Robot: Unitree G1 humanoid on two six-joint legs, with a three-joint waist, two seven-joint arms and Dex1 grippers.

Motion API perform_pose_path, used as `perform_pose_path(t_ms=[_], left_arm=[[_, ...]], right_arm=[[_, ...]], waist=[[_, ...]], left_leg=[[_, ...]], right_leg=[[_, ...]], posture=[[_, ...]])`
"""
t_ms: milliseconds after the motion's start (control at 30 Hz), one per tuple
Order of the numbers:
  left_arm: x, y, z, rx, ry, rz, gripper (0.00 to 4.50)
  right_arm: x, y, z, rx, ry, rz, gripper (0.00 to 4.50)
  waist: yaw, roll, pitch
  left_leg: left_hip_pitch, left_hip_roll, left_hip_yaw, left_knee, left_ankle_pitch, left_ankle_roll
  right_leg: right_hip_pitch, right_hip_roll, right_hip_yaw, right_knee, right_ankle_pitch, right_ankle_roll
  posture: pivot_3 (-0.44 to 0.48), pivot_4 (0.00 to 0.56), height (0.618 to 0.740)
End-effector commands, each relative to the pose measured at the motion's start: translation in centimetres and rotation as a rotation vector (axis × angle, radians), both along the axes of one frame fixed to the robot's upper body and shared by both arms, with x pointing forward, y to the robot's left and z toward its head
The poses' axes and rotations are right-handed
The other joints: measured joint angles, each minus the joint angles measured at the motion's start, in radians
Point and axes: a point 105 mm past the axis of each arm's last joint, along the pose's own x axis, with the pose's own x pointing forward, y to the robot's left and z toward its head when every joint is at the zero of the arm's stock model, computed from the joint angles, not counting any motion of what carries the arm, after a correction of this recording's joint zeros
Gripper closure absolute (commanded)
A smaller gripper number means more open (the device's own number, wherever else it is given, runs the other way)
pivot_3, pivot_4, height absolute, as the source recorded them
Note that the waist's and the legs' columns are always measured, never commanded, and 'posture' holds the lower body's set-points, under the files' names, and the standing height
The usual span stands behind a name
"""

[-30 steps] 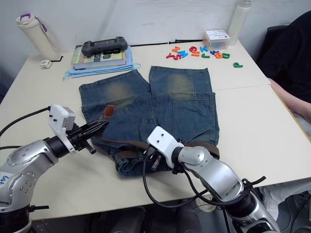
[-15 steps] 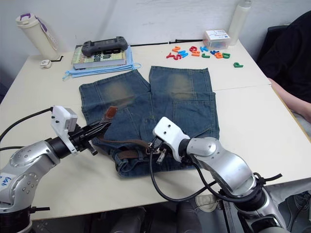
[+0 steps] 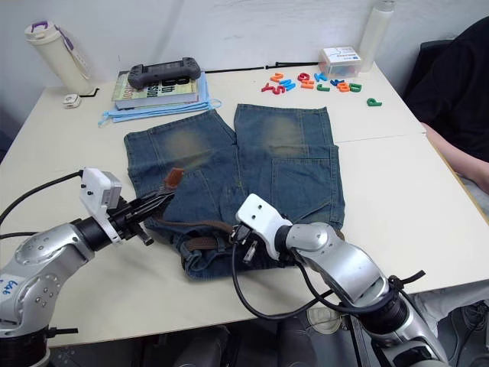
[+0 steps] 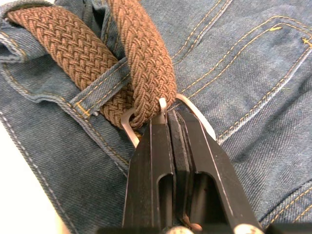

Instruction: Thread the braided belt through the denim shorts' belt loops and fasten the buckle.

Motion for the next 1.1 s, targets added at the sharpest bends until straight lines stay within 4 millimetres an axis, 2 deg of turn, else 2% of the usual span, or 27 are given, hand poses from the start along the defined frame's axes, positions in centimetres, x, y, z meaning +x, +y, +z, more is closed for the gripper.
perform_pose_path(t_ms=[33, 333, 533, 1100], left_arm=[[-0.5, -0.3, 1.2, 0.024, -0.060, -0.016, 4.50], [-0.8, -0.6, 1.0, 0.053, -0.072, -0.040, 4.50], [-0.6, -0.4, 1.1, 0.046, -0.078, -0.023, 4.50], [-0.5, -0.3, 1.0, 0.047, -0.076, -0.020, 4.50]], right_arm=[[0.0, 0.2, 0.1, 0.010, -0.014, 0.004, 4.38], [0.4, 0.7, -0.1, 0.006, 0.012, 0.015, 4.38], [0.0, 1.1, -0.2, -0.003, 0.016, 0.050, 4.38], [-0.8, 0.6, -0.5, -0.048, 0.010, 0.057, 4.38]], waist=[[0.000, 0.000, 0.000], [0.000, 0.000, 0.000], [-0.001, 0.000, 0.000], [0.000, 0.000, 0.000]], left_leg=[[0.000, 0.000, 0.000, 0.000, 0.000, 0.000], [0.000, 0.000, 0.000, 0.000, 0.000, 0.000], [0.000, 0.000, 0.000, 0.000, 0.000, 0.000], [0.000, 0.000, 0.000, 0.000, 0.000, 0.000]], right_leg=[[0.000, 0.000, 0.000, 0.000, 0.000, 0.000], [0.000, 0.000, 0.000, 0.000, 0.000, 0.000], [0.000, 0.000, 0.000, 0.000, 0.000, 0.000], [0.000, 0.000, 0.000, -0.001, 0.000, 0.000]], posture=[[0.000, 0.150, 0.730], [0.000, 0.150, 0.730], [0.000, 0.150, 0.730], [0.000, 0.150, 0.730]])
